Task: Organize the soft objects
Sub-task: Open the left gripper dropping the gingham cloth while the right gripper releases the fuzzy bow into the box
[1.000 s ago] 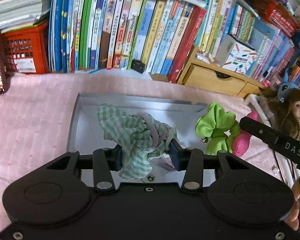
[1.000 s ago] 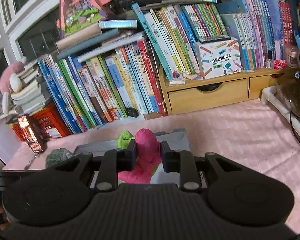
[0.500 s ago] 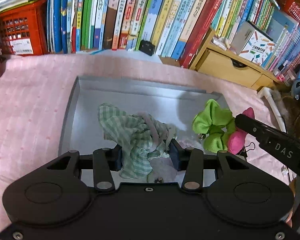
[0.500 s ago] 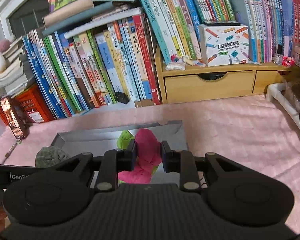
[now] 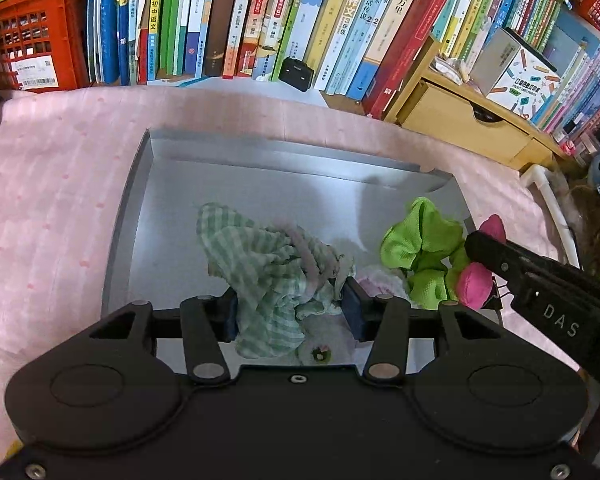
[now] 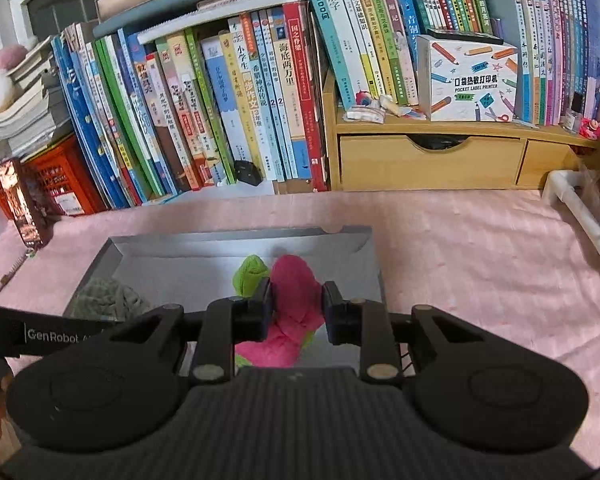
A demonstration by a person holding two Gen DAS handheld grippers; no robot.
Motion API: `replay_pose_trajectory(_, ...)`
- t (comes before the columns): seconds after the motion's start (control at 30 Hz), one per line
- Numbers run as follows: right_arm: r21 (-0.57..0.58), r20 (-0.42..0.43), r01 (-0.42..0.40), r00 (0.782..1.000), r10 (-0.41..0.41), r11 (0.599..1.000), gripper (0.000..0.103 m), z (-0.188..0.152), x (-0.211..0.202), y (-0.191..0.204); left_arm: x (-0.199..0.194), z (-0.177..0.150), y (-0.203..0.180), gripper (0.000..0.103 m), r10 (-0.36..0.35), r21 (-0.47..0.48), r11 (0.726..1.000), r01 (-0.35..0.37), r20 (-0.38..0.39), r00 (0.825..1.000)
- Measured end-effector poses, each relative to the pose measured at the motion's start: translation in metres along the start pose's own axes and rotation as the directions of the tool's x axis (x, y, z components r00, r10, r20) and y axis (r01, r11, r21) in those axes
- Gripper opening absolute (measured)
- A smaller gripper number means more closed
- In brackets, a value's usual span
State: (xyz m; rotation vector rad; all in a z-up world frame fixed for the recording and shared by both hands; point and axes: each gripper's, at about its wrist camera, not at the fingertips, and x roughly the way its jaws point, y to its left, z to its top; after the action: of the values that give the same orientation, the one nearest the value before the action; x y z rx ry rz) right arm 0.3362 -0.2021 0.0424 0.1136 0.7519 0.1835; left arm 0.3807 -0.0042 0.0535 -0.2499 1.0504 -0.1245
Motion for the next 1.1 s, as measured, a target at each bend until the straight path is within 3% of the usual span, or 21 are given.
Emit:
replay_pose_trajectory(0.3, -0.026, -0.014, 0.007, 1.0, -0.007, 1.0, 0.033, -0.003, 0.003, 0.005, 0.0, -0.003, 0.0, 0.059, -0.002, 0.01, 1.0, 0.002, 0.0, 1.0)
replay_pose_trajectory(0.53, -0.039, -0.007, 0.009, 1.0, -0.009, 0.999, 0.048, -0.003, -0.001, 0.005, -0.009, -0.004, 0.0, 0.069, -0.008, 0.019, 1.0, 0.008, 0.014, 1.0)
replay_pose_trajectory(1.1, -0.123, 0.082, 0.011, 0.997, -0.001, 0.992, 0.061, -0.005, -0.049, 0.024, -0.067, -0.026, -0.003, 0.075, -0.028, 0.102, 0.995, 0.017, 0.102, 0.994)
